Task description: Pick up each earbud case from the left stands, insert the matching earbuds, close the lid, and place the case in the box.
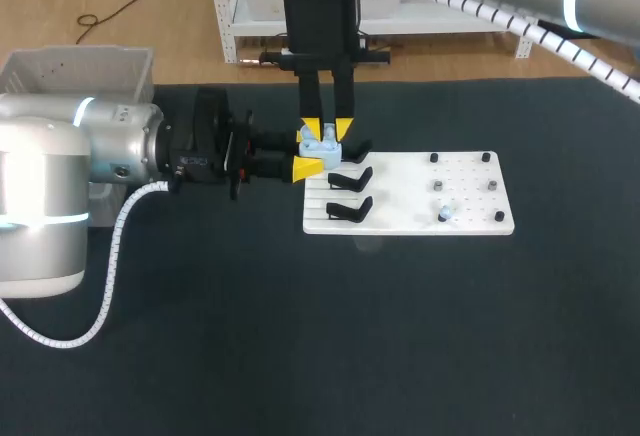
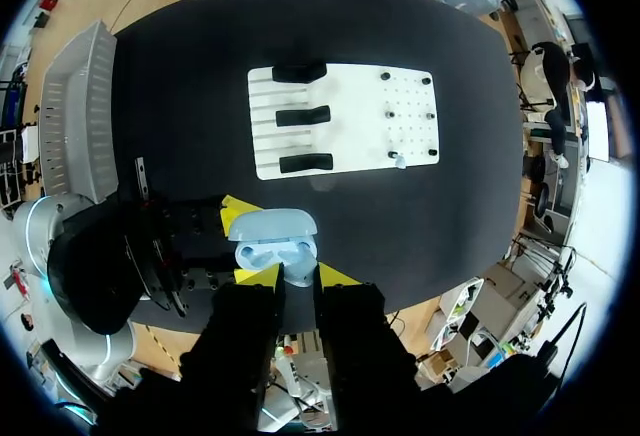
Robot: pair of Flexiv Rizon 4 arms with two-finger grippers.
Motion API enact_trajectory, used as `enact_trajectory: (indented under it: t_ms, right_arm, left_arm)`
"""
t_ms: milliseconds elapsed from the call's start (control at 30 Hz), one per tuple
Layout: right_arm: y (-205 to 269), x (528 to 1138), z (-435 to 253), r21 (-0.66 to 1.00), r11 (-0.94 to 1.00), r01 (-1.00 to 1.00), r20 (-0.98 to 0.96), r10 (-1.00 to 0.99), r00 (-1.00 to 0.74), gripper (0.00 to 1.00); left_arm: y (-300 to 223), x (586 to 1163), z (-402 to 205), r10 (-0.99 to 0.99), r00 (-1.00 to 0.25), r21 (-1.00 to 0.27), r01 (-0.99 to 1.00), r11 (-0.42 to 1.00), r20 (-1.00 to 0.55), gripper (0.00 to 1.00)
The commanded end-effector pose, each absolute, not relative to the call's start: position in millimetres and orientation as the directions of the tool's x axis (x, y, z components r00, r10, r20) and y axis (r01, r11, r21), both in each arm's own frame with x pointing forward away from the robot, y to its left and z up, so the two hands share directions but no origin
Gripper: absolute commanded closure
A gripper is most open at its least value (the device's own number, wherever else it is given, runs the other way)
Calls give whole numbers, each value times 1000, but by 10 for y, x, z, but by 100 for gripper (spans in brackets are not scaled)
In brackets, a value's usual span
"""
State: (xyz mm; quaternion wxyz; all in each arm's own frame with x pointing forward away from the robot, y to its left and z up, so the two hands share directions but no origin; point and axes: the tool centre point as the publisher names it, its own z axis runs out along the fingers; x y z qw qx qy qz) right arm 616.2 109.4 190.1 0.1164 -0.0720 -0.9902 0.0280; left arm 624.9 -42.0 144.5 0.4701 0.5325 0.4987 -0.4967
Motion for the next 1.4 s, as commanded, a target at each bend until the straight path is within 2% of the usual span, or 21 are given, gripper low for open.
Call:
enact_trajectory:
  t_ms: [33,367,500,567,600,867,1033,1133,1367,1400]
  right_arm:
    - [1099,6175,1877,-74,988,139,228,152,-962,100]
    - [1111,6205,1830,-76,986,148,241,162,-957,100]
    - [1123,6208,1833,-71,986,151,243,164,-956,65]
    - [1128,6208,1834,-69,986,151,244,163,-956,54]
    - [1130,6208,1835,-68,986,150,243,162,-956,52]
    - [1142,6179,1892,-47,988,149,226,155,-962,51]
    - [1077,6054,2061,38,987,158,172,150,-974,52]
    - [947,5975,2143,107,981,160,94,151,-984,55]
    - [528,5888,2162,232,962,146,-146,183,-972,47]
    - [464,5888,2150,241,960,144,-176,189,-966,49]
  left_arm:
    - [-419,6233,1444,62,11,8,998,-57,-998,100]
    - [-419,6233,1444,62,11,8,998,-57,-998,100]
    - [-419,6233,1444,62,11,8,998,-57,-998,100]
    - [-419,6233,1444,62,11,8,998,-57,-998,100]
    - [-419,6233,1444,62,11,8,998,-57,-998,100]
    - [-419,6233,1444,62,11,8,998,-57,-998,100]
    - [-419,6233,1444,62,11,8,998,-57,-998,100]
    - [-419,6233,1444,62,11,8,998,-57,-998,100]
    - [-419,6233,1444,62,11,8,998,-57,-998,100]
    - [-419,6233,1444,62,11,8,998,-57,-998,100]
